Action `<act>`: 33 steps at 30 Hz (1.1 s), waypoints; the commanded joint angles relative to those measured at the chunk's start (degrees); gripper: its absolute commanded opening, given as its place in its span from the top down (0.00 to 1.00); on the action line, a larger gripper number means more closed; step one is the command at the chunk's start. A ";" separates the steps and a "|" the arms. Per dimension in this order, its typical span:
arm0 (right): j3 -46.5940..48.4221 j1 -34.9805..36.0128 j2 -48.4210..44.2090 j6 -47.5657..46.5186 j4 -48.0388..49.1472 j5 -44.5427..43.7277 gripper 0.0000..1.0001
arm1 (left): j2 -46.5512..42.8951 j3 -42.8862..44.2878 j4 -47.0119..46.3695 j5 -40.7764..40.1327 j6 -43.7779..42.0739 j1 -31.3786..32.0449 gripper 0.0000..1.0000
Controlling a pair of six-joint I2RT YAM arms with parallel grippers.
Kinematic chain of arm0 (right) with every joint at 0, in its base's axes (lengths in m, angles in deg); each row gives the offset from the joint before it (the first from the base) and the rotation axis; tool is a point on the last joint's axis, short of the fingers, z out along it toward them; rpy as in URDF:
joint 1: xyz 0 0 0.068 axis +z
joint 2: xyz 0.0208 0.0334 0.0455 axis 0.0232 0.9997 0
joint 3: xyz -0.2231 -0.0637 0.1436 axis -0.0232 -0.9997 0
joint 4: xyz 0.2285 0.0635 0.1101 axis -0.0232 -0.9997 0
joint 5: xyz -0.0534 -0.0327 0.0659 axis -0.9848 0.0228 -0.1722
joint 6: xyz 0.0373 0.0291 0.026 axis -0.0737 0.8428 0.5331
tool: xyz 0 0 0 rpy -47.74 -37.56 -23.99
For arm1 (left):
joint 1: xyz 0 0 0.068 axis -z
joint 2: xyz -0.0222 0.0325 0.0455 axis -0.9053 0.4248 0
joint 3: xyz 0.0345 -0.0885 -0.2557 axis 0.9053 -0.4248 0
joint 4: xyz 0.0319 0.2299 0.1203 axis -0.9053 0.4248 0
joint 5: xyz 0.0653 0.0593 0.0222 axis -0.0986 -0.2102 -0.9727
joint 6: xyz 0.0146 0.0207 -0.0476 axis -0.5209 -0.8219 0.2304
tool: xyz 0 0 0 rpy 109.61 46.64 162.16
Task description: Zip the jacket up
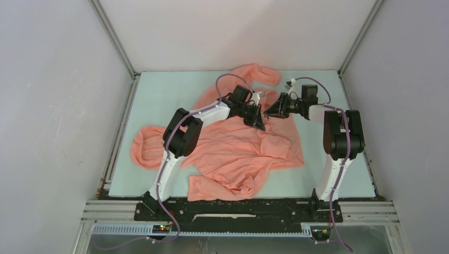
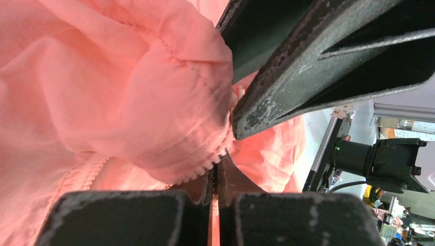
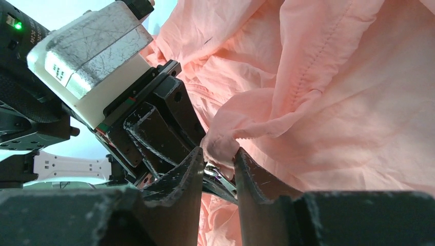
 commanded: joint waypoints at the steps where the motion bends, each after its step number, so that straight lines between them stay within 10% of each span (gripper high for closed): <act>1: 0.08 -0.28 -0.10 0.66 3.08 1.11 0.72 | -3.05 -0.40 -1.09 0.83 -0.26 -0.27 1.00; 15: 0.07 -0.99 1.70 2.57 7.13 3.23 1.00 | -6.93 -2.29 2.16 -0.97 -6.03 -0.71 1.00; 33: -3.12 -0.03 3.49 18.46 28.78 13.89 1.00 | -13.48 -4.59 4.83 -8.48 -18.20 -1.88 1.00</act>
